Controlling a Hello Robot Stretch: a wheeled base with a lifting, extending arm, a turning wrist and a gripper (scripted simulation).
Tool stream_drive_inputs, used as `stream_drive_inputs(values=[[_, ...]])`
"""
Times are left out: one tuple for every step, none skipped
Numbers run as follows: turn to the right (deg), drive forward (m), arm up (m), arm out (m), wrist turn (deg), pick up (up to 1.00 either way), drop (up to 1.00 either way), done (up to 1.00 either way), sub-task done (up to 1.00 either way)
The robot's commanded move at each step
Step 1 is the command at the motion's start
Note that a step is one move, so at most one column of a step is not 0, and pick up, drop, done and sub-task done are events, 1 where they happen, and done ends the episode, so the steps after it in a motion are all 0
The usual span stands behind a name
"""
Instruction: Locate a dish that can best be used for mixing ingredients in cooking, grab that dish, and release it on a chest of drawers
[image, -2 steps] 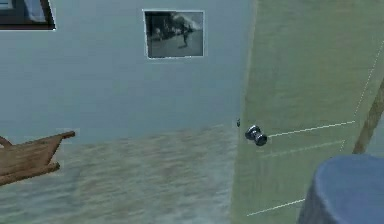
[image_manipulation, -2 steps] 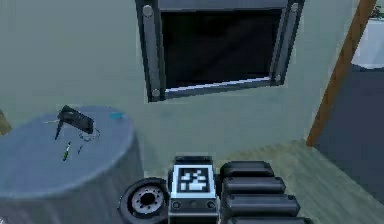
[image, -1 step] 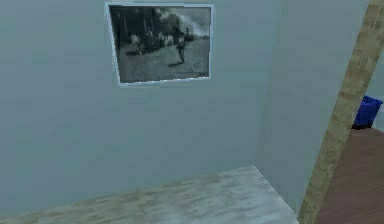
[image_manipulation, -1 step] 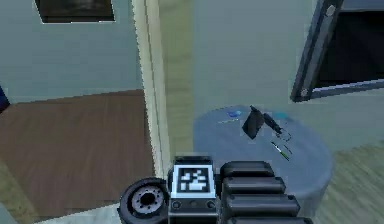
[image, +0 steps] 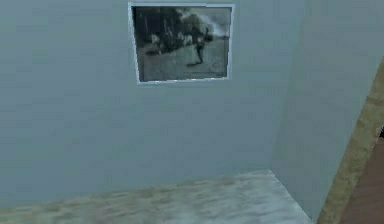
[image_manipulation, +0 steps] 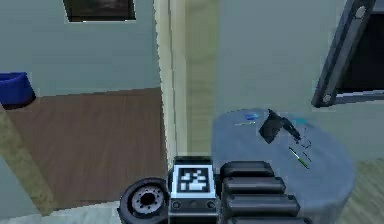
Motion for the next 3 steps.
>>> stream_drive_inputs(values=[[0.0, 0.45, 0.0, 0.0, 0.0, 0.0, 0.0, 0.0, 0.0], [45.0, 0.0, 0.0, 0.0, 0.0, 0.0, 0.0, 0.0, 0.0], [30.0, 0.0, 0.0, 0.0, 0.0, 0.0, 0.0, 0.0, 0.0]])
